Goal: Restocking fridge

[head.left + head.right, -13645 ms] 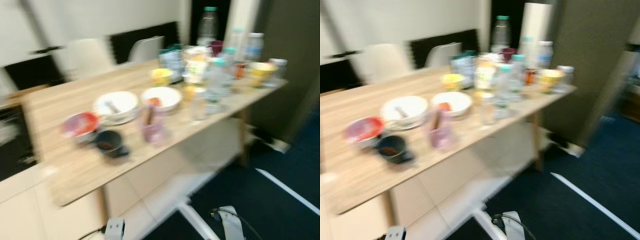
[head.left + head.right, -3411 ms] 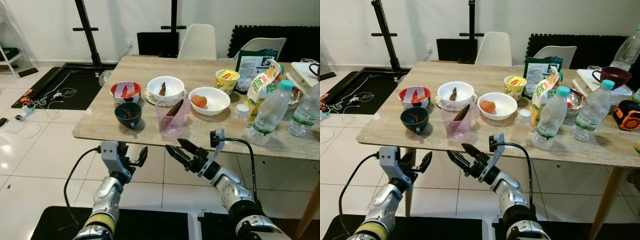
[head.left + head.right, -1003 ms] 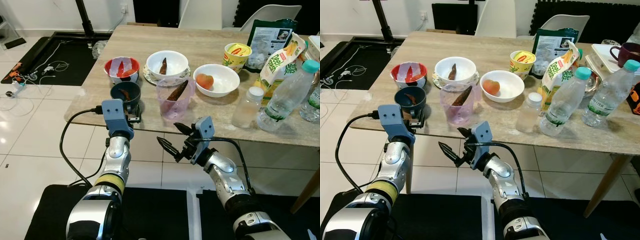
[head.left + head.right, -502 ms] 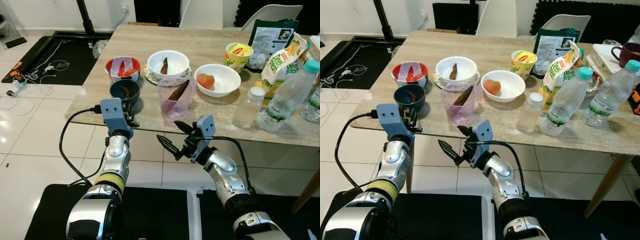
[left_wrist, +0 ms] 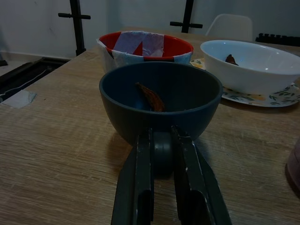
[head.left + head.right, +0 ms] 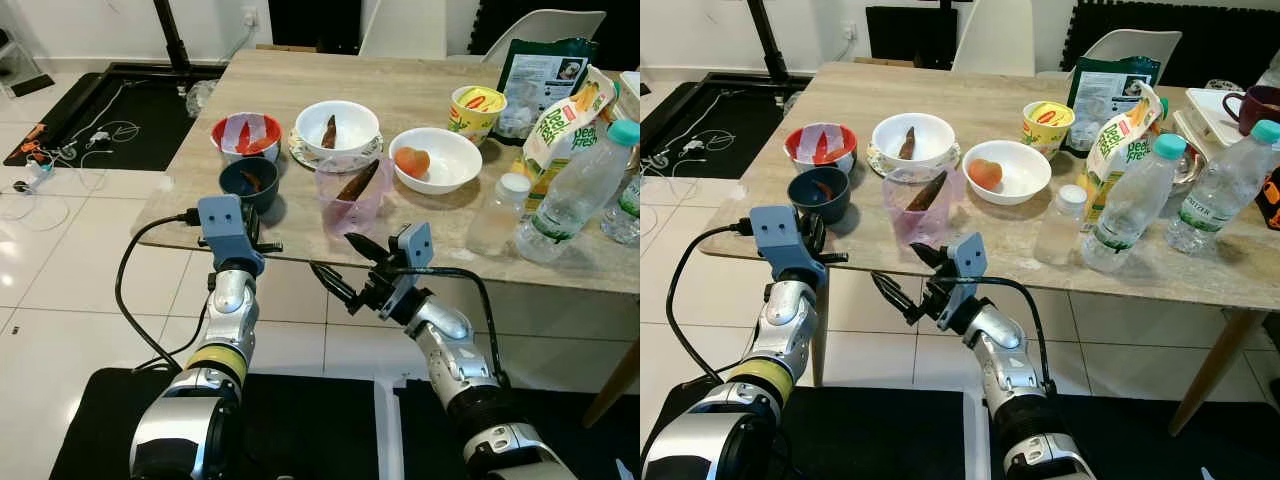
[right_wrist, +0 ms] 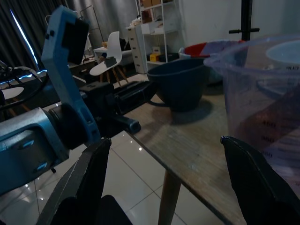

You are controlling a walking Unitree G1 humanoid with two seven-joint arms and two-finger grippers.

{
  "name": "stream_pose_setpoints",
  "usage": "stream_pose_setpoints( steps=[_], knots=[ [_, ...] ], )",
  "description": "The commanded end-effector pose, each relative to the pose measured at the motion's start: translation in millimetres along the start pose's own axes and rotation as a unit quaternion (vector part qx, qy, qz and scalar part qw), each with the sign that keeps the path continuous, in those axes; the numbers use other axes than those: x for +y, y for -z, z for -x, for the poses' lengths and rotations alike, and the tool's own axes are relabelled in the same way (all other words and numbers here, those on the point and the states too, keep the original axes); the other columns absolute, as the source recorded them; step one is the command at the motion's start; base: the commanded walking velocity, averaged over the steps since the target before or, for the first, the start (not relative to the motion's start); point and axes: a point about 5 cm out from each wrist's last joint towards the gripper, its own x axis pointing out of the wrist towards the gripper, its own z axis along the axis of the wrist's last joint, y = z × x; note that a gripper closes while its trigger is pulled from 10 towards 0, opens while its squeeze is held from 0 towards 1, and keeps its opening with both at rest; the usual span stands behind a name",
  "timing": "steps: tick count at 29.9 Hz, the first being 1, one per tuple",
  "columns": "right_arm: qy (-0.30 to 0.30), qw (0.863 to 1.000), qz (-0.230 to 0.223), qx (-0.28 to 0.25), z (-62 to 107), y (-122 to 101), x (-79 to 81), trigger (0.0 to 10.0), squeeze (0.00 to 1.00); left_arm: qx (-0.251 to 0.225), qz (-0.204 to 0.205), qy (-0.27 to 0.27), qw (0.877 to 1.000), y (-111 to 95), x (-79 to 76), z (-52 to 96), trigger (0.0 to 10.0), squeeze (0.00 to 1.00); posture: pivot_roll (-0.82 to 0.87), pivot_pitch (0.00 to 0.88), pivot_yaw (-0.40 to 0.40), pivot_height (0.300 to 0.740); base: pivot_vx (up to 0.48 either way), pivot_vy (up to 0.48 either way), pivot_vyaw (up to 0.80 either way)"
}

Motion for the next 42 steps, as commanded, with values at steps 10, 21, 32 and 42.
stream_pose_setpoints(
  steps=[10, 21, 32, 42],
  knots=[
    [-0.015, 1.0, -0.018, -0.005, 1.6, 1.2, 4.8, 10.0, 0.0, -0.016, -0.006, 0.014, 1.0, 9.7, 39.6, 25.6, 10.0, 0.0, 0.0, 0.134, 0.021, 0.74, 0.0, 0.0, 0.0],
    [-0.036, 0.999, -0.028, -0.017, -0.8, -4.0, 4.6, 10.0, 0.0, -0.049, -0.027, 0.017, 0.998, -0.1, 72.9, 47.4, 10.0, 0.0, 0.03, 0.108, 0.01, 0.74, 0.0, 0.0, 0.0],
    [-0.101, 0.994, -0.045, -0.018, -0.3, -7.8, 13.5, 10.0, 0.0, -0.055, -0.024, 0.137, 0.989, -7.0, 61.3, 71.4, 10.0, 0.0, 0.06, 0.09, -0.004, 0.74, 0.0, 0.0, 0.0],
    [-0.117, 0.991, -0.057, -0.015, 10.0, -10.1, 9.7, 10.0, 0.0, -0.048, -0.015, 0.208, 0.977, -16.2, 47.4, 78.8, 10.0, 0.0, 0.06, 0.075, -0.004, 0.74, 0.0, 0.0, 0.0]
  ],
)
